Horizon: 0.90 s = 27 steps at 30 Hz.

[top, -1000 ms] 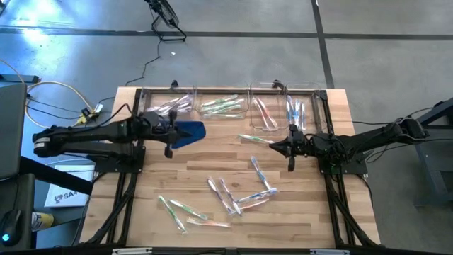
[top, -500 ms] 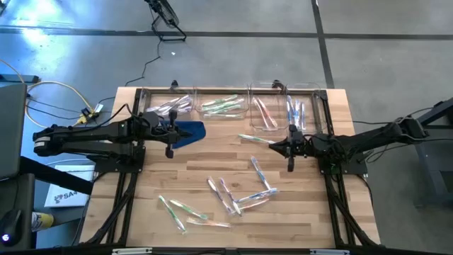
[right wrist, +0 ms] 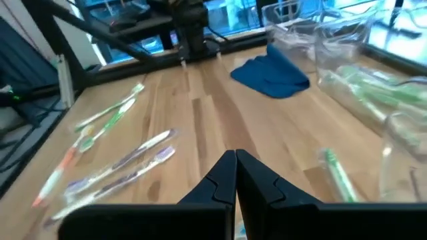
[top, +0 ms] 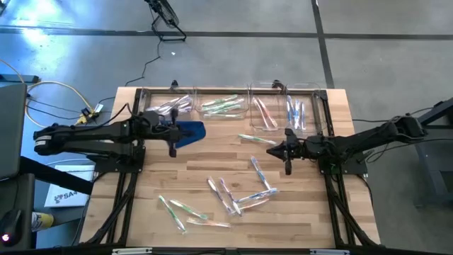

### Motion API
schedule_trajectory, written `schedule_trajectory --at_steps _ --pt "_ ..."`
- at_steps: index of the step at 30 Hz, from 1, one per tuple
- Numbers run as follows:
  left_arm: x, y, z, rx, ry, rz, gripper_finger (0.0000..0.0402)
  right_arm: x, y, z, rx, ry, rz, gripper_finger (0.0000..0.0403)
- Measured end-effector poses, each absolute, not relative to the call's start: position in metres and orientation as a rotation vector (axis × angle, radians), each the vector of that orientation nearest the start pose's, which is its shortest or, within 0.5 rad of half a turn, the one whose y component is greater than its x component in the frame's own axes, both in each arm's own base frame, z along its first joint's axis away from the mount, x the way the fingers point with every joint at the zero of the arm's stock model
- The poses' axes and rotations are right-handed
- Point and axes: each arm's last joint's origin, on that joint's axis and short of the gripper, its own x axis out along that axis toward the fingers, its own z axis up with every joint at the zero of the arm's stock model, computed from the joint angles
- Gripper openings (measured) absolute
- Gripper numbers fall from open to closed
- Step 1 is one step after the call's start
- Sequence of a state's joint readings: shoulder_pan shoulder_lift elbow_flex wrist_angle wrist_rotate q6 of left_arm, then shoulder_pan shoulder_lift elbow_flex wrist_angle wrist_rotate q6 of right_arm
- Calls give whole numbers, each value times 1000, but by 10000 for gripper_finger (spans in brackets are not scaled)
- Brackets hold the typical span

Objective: Pick & Place Toothbrushes
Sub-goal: Put the green toothbrush into the middle left transparent bin

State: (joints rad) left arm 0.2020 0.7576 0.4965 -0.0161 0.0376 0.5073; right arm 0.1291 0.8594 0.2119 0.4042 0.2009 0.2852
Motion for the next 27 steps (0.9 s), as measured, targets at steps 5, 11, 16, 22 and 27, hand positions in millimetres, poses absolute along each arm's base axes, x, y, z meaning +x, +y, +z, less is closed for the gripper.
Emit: schedule_trajectory --at_steps 5,11,16,22,27 --pt "190 38 240 463 359 78 39 173 18 185 321 177 -63 2" --pt "221 44 226 448 334 90 96 174 25 192 288 132 89 2" --pt "248 50 229 449 357 84 106 173 28 196 242 90 72 2" --pt "269 54 237 507 366 73 104 172 25 191 253 120 -81 2" --pt "271 55 241 510 356 79 103 164 19 165 371 339 -321 2"
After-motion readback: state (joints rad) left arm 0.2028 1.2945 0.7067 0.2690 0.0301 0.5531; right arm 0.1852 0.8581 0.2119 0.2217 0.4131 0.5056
